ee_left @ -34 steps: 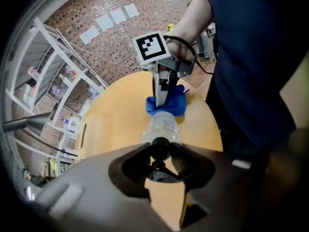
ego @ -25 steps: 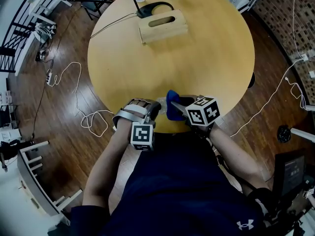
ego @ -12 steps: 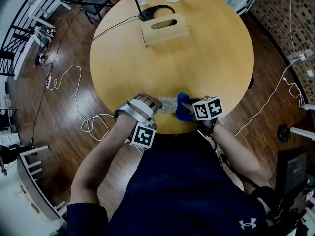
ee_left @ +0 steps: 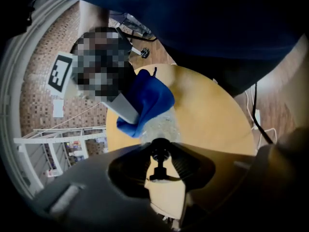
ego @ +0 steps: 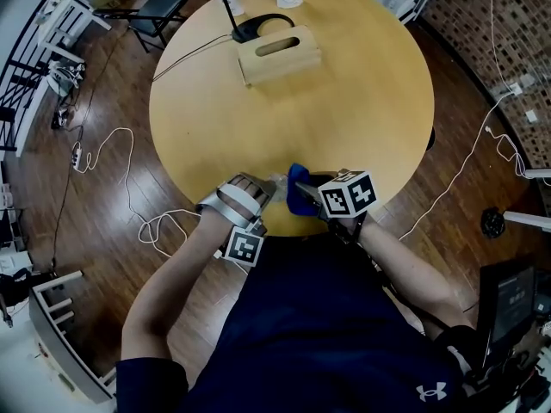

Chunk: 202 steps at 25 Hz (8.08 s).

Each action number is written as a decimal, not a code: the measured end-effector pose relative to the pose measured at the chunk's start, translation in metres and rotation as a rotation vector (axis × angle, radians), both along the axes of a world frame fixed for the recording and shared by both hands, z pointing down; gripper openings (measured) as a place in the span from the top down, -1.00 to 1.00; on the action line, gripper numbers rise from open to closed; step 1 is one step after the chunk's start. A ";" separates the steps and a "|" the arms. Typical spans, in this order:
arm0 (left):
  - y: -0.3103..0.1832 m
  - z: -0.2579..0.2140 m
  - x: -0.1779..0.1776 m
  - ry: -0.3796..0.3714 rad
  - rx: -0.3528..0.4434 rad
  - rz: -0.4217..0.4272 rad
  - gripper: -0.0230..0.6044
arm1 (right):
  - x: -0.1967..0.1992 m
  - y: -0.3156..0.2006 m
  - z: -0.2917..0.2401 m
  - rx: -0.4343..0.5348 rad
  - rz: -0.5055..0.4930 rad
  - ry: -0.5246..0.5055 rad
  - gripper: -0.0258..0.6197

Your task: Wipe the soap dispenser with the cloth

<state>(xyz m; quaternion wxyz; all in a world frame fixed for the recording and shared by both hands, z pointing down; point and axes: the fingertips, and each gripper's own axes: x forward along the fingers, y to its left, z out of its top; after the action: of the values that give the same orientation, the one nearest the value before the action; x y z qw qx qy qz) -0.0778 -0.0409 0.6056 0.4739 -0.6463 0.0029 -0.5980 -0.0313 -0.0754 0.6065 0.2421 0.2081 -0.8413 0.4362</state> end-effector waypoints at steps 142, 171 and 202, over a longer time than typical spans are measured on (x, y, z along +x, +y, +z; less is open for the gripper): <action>-0.062 -0.008 0.001 1.303 -0.598 -1.306 0.44 | 0.087 -0.064 0.052 0.098 0.247 0.285 0.67; 0.046 -0.054 -0.030 1.565 -0.421 -1.623 0.36 | 0.154 -0.016 0.011 0.292 0.383 0.227 0.60; 0.264 -0.150 0.047 1.735 -0.567 -1.127 0.49 | 0.121 0.266 -0.167 0.664 0.387 0.017 0.86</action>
<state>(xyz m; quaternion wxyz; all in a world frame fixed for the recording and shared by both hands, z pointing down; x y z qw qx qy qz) -0.0305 0.2231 0.4558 -0.2017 -0.8425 0.4974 -0.0460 0.0892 0.1904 0.4393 0.0819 0.4340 -0.8798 0.1759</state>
